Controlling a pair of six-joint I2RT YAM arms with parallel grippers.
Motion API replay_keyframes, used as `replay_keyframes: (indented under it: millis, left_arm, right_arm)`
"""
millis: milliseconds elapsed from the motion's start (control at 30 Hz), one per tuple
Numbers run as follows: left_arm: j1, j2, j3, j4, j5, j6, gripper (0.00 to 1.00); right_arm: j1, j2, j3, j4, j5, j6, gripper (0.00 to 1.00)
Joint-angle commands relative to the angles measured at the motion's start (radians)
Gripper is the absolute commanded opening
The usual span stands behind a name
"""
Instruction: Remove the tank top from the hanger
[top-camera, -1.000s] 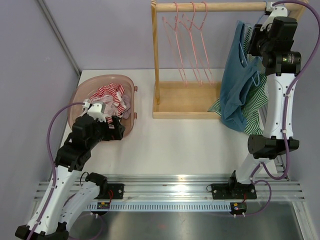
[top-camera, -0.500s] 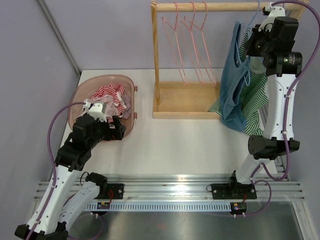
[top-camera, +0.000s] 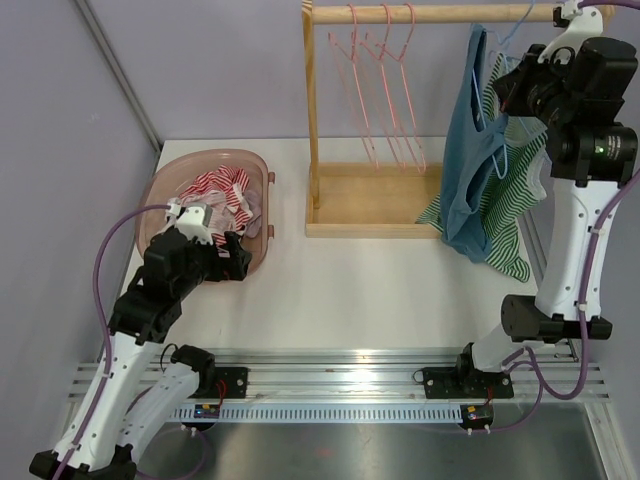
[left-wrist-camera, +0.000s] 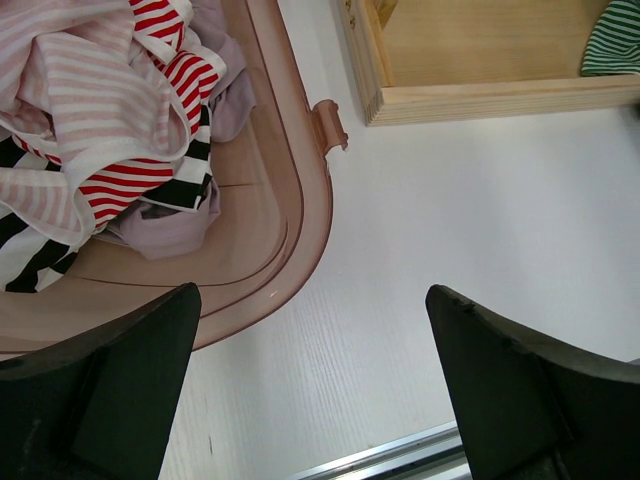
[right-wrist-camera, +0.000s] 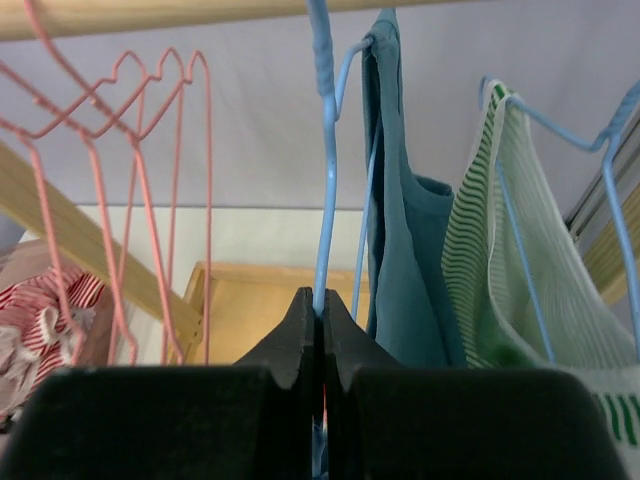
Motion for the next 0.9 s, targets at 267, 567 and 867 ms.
replay_keyframes:
  millis: [267,567,867]
  left_arm:
    - [-0.073,-0.001,0.193,0.079,0.158,-0.035,0.99]
    - [-0.438,0.203,0.527,0.138,-0.026,0.006,0.99]
    - [-0.821,0.422,0.683,0.270,-0.424,0.161,0.99]
  right_arm:
    - [0.003,-0.388,-0.358,-0.018,-0.136,0.093,0.00]
    - [0.003,-0.718,-0.657,-0.191,-0.279,0.064,0.00]
    - [0.085,-0.934,-0.684,-0.324,-0.320,0.061,0.00]
